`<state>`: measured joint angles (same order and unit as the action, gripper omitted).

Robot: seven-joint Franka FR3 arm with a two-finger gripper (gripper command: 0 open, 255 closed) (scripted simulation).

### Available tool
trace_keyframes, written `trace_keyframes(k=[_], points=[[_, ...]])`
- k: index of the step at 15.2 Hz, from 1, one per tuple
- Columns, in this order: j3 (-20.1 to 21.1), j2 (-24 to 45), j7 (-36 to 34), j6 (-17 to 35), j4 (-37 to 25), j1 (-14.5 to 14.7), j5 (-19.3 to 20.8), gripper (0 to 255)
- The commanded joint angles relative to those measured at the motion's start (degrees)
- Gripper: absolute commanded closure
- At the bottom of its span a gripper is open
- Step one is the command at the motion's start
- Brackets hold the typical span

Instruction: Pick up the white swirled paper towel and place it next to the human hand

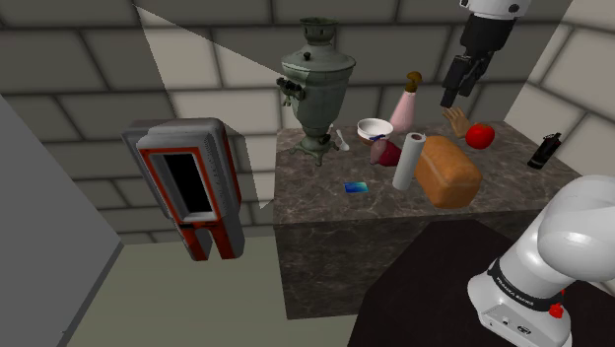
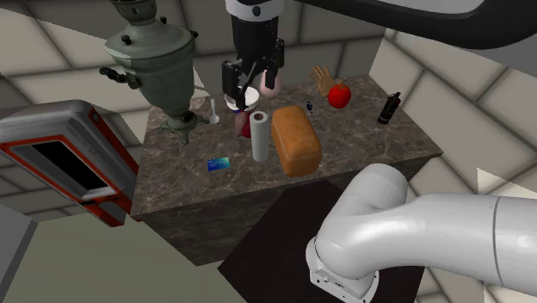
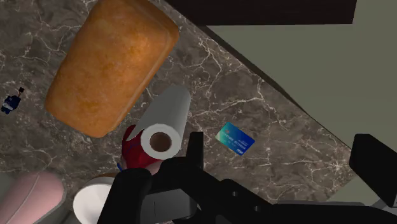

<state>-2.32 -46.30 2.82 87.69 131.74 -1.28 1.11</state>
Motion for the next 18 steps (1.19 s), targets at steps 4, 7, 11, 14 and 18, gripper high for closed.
trace_keyframes(k=[4,7,11,14,18], points=[[-2.58,2.56,5.09,4.88,2.64,0.5,2.01,0],[-5.14,5.95,10.06,9.92,4.53,0.98,3.82,0],[-8.48,11.7,16.56,16.77,5.86,1.66,5.79,0],[-10.88,16.85,21.41,21.88,5.95,2.27,6.79,0],[-13.87,24.66,27.95,28.47,4.88,3.25,7.26,0]])
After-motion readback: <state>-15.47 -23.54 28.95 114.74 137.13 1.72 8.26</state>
